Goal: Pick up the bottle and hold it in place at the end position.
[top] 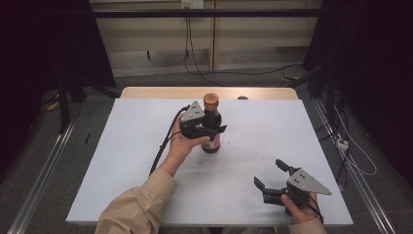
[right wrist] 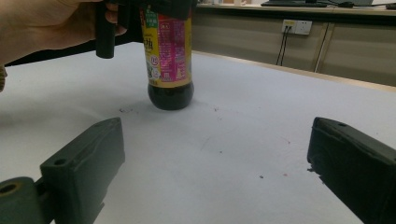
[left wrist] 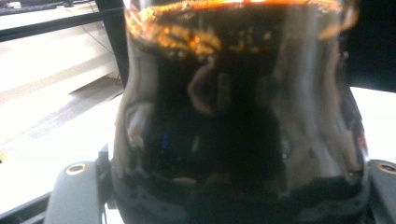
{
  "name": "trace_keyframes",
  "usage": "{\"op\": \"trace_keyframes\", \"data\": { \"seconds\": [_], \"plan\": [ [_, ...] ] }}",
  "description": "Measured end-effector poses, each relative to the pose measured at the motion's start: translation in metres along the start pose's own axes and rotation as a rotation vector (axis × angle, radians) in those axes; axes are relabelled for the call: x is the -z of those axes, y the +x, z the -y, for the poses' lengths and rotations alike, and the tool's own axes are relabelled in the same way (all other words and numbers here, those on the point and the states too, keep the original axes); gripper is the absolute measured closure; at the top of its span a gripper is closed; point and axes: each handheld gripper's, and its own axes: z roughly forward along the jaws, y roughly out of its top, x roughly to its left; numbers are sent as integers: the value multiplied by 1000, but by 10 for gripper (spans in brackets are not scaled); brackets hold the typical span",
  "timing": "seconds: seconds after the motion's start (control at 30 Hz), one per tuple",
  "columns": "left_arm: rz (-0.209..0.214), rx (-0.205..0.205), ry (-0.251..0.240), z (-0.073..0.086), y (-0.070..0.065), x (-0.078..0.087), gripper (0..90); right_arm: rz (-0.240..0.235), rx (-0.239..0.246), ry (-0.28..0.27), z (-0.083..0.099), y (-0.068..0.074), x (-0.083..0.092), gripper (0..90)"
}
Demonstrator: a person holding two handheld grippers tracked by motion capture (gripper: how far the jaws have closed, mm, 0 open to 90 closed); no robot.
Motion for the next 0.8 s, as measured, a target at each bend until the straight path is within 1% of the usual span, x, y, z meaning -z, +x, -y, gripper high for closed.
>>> {"op": "trace_keyframes", "data": {
  "seconds": [0.17,0.2,0.23,0.3,0.33,0.37,0.4,0.5,0.6,0.63,0.7,0.73,0.77,0.8],
  "plan": [
    [-3,24,-5,2,-2,0,261,0,3,-1,0,1,-1,37],
    [-3,43,-17,3,-2,0,261,-2,5,2,0,1,-1,36],
    [-4,54,-23,5,-2,0,261,-2,5,3,0,1,-1,36],
    [-17,54,-16,7,-4,1,261,-3,5,4,0,1,-1,36],
    [-23,64,-22,8,-5,1,260,-3,6,6,0,1,-1,36],
    [-25,57,-11,8,-5,3,251,0,2,7,1,1,-1,36],
    [-26,62,-10,9,-6,3,251,0,2,7,1,1,-1,36],
    [-49,67,-12,13,-7,8,242,0,0,8,1,1,0,36],
    [-54,92,-15,17,-8,9,243,-2,5,5,0,2,-1,36],
    [-59,93,-18,18,-10,7,243,-2,2,7,0,2,-1,36],
    [-84,72,-4,22,-13,4,236,-1,7,9,0,2,-3,36],
    [-95,82,-9,23,-15,3,237,1,7,13,0,3,-3,36],
    [-99,76,-9,23,-14,3,252,2,9,15,0,3,-4,36],
    [-100,81,-15,24,-14,4,252,2,9,15,0,3,-4,36]
  ]
}}
